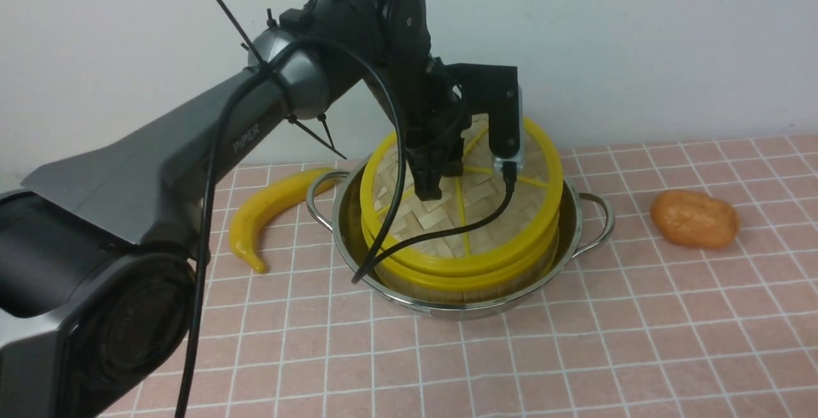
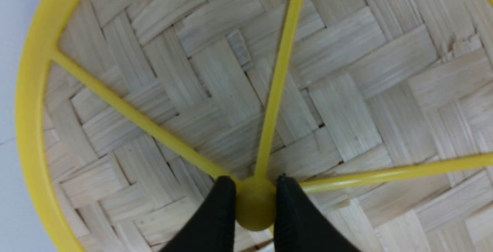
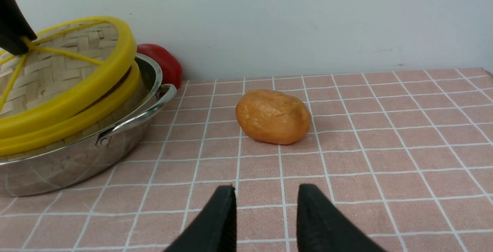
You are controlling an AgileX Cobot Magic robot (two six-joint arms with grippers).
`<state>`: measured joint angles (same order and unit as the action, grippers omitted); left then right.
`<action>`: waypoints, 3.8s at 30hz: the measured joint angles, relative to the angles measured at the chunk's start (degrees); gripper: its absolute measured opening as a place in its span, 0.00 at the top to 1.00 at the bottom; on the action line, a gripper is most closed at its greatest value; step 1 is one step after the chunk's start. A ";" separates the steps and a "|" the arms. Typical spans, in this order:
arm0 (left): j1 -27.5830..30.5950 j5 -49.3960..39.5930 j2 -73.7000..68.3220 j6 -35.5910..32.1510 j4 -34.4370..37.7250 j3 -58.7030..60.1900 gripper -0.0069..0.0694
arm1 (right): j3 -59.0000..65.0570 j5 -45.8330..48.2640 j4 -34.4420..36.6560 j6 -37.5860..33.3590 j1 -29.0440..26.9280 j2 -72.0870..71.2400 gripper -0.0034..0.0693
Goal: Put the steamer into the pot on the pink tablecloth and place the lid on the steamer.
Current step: 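Place the yellow bamboo steamer lid onto the steamer in the pot with the left gripper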
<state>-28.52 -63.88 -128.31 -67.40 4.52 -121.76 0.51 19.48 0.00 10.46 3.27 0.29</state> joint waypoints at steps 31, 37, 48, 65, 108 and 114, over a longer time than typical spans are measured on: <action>0.00 -6.46 2.15 14.33 -1.50 -2.48 0.76 | 0.00 0.00 0.00 0.00 0.00 0.00 0.62; 0.00 -6.41 0.75 13.40 -0.71 -2.48 0.76 | 0.00 0.00 0.00 0.00 0.00 0.00 0.62; 0.00 -6.41 -0.67 12.38 -0.71 -2.48 0.76 | 0.00 0.00 0.00 0.00 0.00 0.00 0.62; 0.00 -6.41 -0.67 11.35 -0.48 -2.48 0.76 | 0.00 0.00 0.00 0.00 0.00 0.00 0.62; 0.00 -2.93 -1.68 10.79 -0.78 -2.48 0.74 | 0.00 0.00 0.00 0.00 0.00 0.00 0.62; 0.00 -1.91 -1.68 11.32 -1.33 -2.48 0.56 | 0.00 0.00 0.00 0.00 0.00 0.00 0.62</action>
<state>-28.52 -65.80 -129.98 -56.08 3.19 -124.24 0.51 19.48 0.00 10.46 3.27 0.29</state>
